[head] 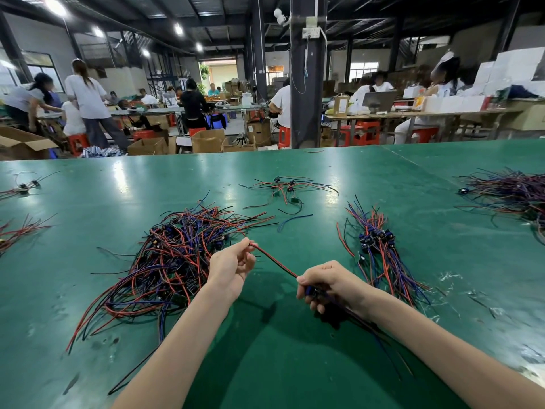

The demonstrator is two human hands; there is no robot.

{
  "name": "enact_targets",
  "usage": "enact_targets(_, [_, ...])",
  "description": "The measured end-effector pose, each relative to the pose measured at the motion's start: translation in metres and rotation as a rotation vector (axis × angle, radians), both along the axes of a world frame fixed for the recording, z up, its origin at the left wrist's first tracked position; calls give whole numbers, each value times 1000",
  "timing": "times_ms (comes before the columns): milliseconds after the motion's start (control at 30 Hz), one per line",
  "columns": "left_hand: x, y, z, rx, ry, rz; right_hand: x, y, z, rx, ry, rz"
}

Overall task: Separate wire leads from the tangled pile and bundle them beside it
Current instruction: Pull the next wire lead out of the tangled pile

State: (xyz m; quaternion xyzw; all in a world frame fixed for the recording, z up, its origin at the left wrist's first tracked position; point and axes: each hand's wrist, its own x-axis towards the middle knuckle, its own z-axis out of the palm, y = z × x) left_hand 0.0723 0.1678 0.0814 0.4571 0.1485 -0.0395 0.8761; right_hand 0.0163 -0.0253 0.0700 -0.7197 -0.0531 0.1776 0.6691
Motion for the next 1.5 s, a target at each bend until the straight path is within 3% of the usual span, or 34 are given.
enact_targets(367, [5, 0, -8, 229, -78, 75, -1, 0, 0, -9, -6, 16])
enact_targets(500, [6, 2, -15, 742, -313, 140, -1, 0, 1, -10, -12, 27])
enact_targets(600, [2, 5, -18, 1234, -637, 251, -1, 0, 1, -23, -16, 34])
enact_targets(667, [2, 4, -21, 1359, -737, 290, -1, 0, 2, -36, -18, 43])
enact_targets(733, [4, 5, -19, 1194, -596, 263, -1, 0, 2, -34, -17, 37])
enact_targets(867, [9, 4, -10, 416, -188, 122, -2, 1, 2, -26, -23, 29])
enact_targets(967, [8, 3, -7, 76, -19, 44, -2, 1, 2, -25, -19, 33])
enact_targets(1033, [8, 1, -9, 26, -6, 21, -2, 0, 3, -30, -14, 44])
enact_targets(1267, [1, -9, -11, 114, -112, 45, -2, 0, -1, 64, 8, -20])
enact_targets(1500, [-22, -33, -17, 375, -230, -402, -1, 4, -3, 119, 3, -110])
